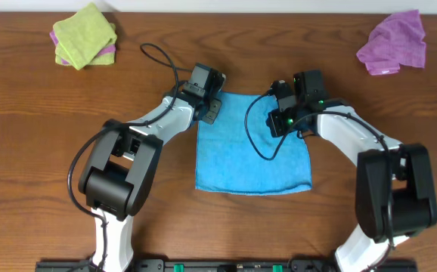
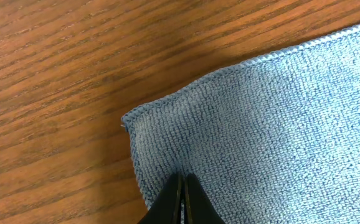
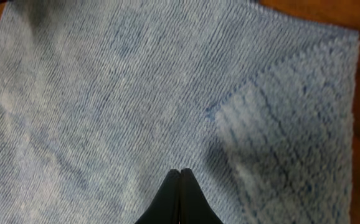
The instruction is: Fold the cloth
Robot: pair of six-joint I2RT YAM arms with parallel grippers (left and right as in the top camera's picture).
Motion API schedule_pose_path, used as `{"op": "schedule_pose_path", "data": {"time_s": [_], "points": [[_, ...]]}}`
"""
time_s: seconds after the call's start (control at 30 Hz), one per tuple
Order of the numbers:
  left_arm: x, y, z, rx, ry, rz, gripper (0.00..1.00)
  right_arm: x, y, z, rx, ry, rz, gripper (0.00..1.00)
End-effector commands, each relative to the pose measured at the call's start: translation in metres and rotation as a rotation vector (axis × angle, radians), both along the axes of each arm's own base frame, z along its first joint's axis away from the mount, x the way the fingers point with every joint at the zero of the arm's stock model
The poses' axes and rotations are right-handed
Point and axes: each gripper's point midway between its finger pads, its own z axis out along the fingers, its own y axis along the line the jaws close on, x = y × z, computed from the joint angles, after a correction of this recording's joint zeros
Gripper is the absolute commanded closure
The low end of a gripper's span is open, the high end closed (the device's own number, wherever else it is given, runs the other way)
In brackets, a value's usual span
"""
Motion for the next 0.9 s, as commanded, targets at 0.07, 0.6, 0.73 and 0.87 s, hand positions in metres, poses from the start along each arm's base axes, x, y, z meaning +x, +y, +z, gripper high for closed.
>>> {"op": "schedule_pose_path", "data": {"time_s": [0.07,0.6,0.73,0.87], "points": [[-0.007,0.017,-0.021,0.067,0.038,0.021,0.94,0.007,-0.002,-0.013,-0.041,0.012,-0.016,0.99],[-0.007,0.017,-0.021,0.067,0.038,0.021,0.94,0.043,-0.062,-0.008,-0.355,-0.112,-0.216,0.99],[-0.007,0.017,-0.021,0.066,0.038,0.021,0.94,0.051,-0.095,-0.001,-0.511,-0.159,-0.344,0.99],[-0.007,0.017,-0.021,0.066,0.038,0.021,0.94,0.052,-0.122,0.007,-0.631,-0.191,-0.458,0.99]]}}
